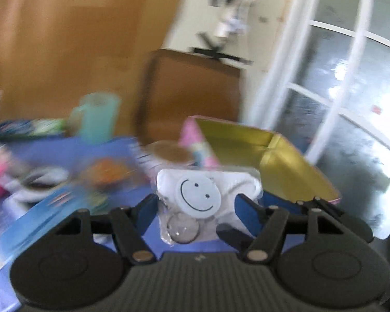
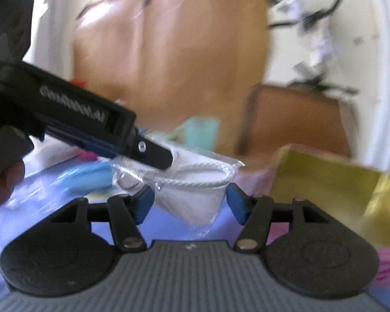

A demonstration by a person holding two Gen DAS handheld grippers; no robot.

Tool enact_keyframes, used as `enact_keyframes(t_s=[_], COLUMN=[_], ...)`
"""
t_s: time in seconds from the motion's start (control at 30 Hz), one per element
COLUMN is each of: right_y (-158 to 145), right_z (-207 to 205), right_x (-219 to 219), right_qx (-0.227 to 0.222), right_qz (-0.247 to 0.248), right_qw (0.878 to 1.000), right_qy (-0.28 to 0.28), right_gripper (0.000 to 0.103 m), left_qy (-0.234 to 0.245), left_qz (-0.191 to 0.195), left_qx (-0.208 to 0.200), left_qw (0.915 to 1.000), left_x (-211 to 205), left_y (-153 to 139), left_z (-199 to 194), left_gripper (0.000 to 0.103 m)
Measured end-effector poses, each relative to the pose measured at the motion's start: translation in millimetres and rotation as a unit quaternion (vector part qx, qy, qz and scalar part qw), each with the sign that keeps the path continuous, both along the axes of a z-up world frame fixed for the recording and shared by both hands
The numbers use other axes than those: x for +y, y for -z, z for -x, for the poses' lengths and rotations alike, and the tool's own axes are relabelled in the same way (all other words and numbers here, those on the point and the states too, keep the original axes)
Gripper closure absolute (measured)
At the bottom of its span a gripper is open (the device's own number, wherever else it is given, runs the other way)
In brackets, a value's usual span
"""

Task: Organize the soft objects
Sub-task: 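Grasp the smiley-face packet with the left gripper and drop it into the tin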

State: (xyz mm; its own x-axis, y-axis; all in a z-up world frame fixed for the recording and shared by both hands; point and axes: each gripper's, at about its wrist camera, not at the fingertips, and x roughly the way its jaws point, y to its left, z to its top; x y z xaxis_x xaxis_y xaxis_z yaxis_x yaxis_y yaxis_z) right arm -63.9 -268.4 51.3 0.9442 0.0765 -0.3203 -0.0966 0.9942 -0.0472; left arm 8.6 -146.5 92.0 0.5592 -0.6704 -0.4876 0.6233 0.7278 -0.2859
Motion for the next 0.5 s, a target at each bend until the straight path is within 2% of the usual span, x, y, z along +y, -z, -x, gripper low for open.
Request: enact_keyframes(t_s=[0.03, 0.1, 0.13, 0.17, 0.2, 0.23, 0.27, 0.33, 0.4, 0.5], right_y=[-4.8, -11.0, -12.0, -9.8, -5.4, -0.9, 3.6, 3.9, 4.6, -3.0], right_z=[2.9, 7.3, 8.9, 9.5, 5.3, 2.4, 2.0, 16.6, 27.4, 25.0], right_x=[-12.0, -39.7, -52.5, -66.3, -78.7, -87.8, -99.0, -118.6, -125.4, -108.6], right_qx=[-0.013, -0.026, -0.027, -0.026, -0.014, 0.002, 0.013, 0.003, -0.019, -0.033], right_qz=[0.007, 0.016, 0.016, 0.019, 0.031, 0.042, 0.039, -0.015, -0.060, -0.097], right_qw=[1.000, 0.997, 0.996, 0.993, 0.990, 0.986, 0.982, 0.981, 0.979, 0.985], right_qy=[0.022, 0.070, 0.089, 0.111, 0.137, 0.162, 0.186, 0.196, 0.194, 0.137], right_gripper=[0.039, 0.039, 0.038, 0.036, 0.029, 0.029, 0.029, 0.030, 0.033, 0.056], left_qy=[0.016, 0.044, 0.060, 0.075, 0.080, 0.078, 0.079, 0.081, 0.059, 0.010], left_qz=[0.006, 0.016, 0.020, 0.018, 0.011, 0.006, 0.012, 0.040, 0.054, 0.084], left_qx=[-0.005, -0.014, -0.018, -0.017, -0.009, 0.001, 0.010, 0.010, -0.004, -0.007], left_qw=[0.9998, 0.9988, 0.9978, 0.9969, 0.9967, 0.9970, 0.9968, 0.9959, 0.9968, 0.9964], left_x=[-19.0, -56.7, -75.7, -94.4, -108.6, -114.3, -113.4, -91.1, -53.9, 20.6], left_y=[-4.6, -8.6, -5.9, -1.5, 4.3, 9.6, 12.4, 13.7, 15.7, 19.5], left_z=[-3.1, -9.3, -10.9, -13.5, -15.5, -17.5, -18.4, -15.1, -9.8, 3.1], left_gripper=[0.037, 0.030, 0.021, 0.019, 0.021, 0.025, 0.025, 0.025, 0.025, 0.025])
